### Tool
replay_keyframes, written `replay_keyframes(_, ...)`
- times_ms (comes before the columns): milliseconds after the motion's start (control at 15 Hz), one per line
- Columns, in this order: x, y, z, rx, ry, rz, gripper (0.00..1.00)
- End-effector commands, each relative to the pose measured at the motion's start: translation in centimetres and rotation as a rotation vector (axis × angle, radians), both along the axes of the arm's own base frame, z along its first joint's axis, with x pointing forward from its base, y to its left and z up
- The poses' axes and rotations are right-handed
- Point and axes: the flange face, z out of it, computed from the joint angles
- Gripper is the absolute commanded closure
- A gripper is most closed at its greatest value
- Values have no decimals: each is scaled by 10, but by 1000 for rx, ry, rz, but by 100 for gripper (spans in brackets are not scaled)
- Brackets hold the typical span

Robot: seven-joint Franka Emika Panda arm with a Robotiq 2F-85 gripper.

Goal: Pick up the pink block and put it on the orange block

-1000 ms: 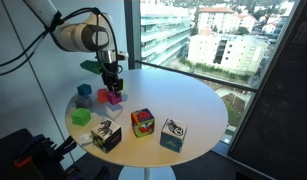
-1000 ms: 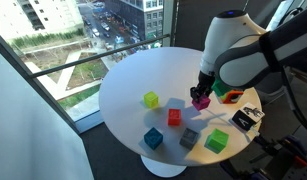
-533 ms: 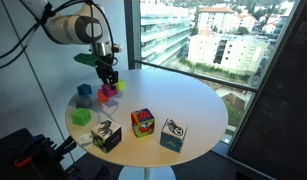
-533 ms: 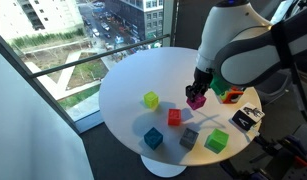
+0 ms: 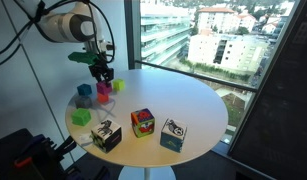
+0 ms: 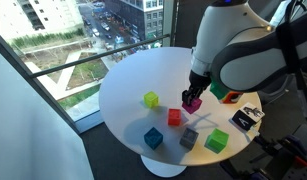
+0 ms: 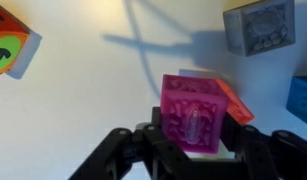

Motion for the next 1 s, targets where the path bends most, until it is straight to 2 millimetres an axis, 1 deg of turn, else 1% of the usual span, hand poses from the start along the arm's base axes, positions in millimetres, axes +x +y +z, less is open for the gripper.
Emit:
replay_keyframes(0,-4,8,5,11,8,71,69)
replay_keyframes(333,-6,22,3,8,4,98,69)
replay_keyframes(933,-1,39,-1,-16,-10,117,69)
